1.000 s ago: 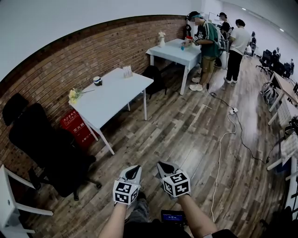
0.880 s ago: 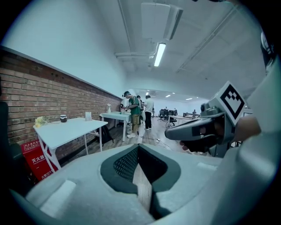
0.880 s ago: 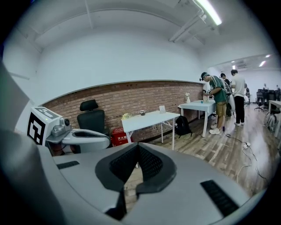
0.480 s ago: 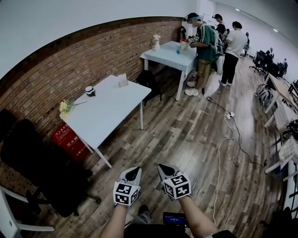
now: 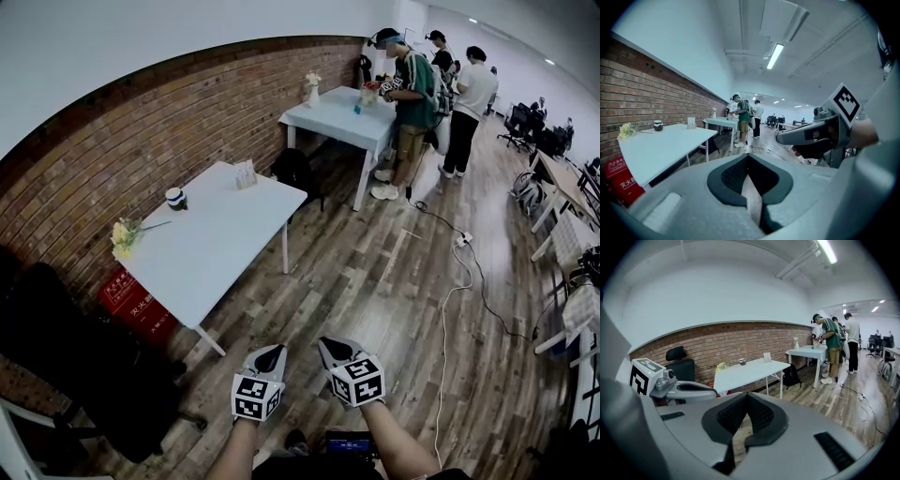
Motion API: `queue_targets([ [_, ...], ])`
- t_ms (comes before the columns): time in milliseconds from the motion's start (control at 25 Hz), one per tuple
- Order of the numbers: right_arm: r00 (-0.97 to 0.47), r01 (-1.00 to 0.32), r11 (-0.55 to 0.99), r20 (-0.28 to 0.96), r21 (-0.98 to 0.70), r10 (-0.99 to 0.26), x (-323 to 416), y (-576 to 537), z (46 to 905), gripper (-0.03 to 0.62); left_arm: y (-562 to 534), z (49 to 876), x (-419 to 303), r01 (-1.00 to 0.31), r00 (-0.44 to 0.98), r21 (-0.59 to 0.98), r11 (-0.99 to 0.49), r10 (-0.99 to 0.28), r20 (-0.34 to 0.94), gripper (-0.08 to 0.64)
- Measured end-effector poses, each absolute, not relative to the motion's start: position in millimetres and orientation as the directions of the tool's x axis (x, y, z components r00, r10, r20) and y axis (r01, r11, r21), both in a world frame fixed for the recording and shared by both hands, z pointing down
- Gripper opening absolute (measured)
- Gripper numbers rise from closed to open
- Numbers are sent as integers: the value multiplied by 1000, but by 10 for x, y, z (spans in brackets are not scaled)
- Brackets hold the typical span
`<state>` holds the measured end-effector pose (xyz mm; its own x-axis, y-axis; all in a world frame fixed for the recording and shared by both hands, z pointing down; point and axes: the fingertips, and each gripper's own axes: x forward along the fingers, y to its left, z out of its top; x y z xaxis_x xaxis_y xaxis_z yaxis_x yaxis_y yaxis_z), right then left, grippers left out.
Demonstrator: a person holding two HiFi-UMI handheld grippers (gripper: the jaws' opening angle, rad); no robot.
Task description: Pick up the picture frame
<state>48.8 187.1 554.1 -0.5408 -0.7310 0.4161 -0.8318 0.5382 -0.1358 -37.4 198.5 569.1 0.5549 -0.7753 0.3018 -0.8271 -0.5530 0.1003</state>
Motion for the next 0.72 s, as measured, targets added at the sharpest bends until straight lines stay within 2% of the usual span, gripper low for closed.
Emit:
queue_targets([
  [360,-557,-821,549,425,-157,-713,424,1320,5709,9,1487,5897,-397,-833,546,114,-541,-770,330,11],
  [720,-608,-785,594,402,-177,-685,437,171,5647,9,413,5847,-343,-861,497,86,-500,-797,342,11],
])
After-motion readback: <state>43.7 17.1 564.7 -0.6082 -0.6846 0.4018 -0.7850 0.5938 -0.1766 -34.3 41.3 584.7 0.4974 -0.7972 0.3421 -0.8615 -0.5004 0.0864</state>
